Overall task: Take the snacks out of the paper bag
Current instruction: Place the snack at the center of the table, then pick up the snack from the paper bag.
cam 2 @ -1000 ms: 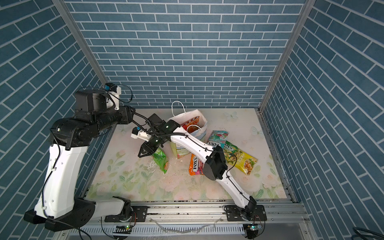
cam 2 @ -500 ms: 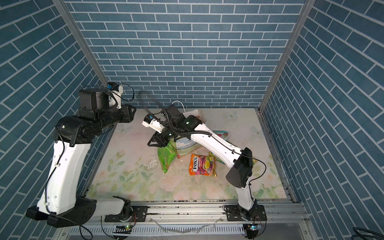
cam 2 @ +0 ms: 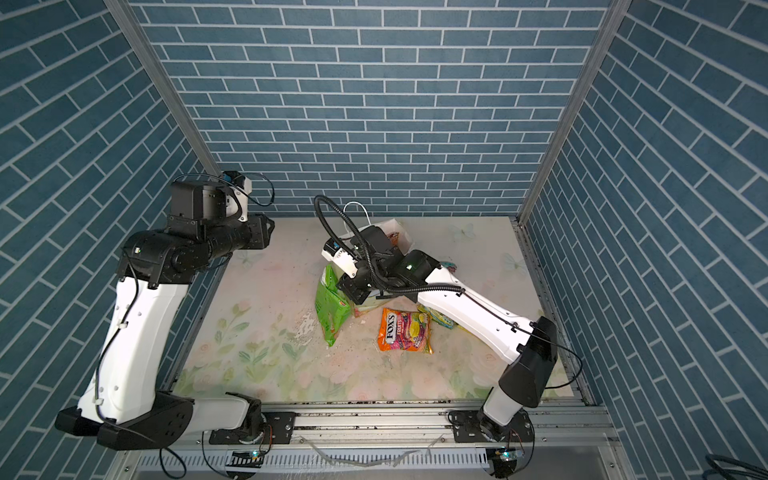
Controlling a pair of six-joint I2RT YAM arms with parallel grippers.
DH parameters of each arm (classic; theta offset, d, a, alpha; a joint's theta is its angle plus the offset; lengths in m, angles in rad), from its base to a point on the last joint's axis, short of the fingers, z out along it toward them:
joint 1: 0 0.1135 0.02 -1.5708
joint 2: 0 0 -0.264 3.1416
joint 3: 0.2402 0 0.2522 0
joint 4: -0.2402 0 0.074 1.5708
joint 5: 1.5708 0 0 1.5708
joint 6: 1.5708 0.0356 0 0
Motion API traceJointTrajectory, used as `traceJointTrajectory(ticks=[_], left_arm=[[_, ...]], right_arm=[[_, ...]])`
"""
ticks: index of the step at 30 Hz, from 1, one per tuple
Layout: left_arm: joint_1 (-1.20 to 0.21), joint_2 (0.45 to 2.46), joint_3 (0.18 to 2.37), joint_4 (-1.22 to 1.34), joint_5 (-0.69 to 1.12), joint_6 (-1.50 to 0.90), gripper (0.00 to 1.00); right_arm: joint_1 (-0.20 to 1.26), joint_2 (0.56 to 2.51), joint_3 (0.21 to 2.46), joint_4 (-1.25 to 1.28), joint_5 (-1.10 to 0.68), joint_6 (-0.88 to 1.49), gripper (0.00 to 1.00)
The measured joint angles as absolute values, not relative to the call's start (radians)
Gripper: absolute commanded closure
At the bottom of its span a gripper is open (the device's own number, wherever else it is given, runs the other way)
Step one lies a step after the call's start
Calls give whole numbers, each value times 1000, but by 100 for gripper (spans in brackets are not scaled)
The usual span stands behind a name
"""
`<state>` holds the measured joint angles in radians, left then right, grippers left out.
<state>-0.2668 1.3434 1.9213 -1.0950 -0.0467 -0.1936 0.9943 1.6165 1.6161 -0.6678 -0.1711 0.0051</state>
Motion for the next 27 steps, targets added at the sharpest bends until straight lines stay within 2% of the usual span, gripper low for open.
traceJointTrajectory(ticks=[2,11,21,27], left_arm=[[-267,1348,1923,-1095,-48,-194,55],[-267,1363,1918,-1098,-46,-194,55],[-267,1363,1915,-1102,-44,-194,55],[-267,1363,1915,-1102,-39,-194,55]], right_arm=[[1007,1618,1575,-677,-106,12,100],[1027,1645,1557,-671,98,30,100],[1070,1712,1539,-689,78,46,100],[1087,1771,1593,-707,-41,44,100]])
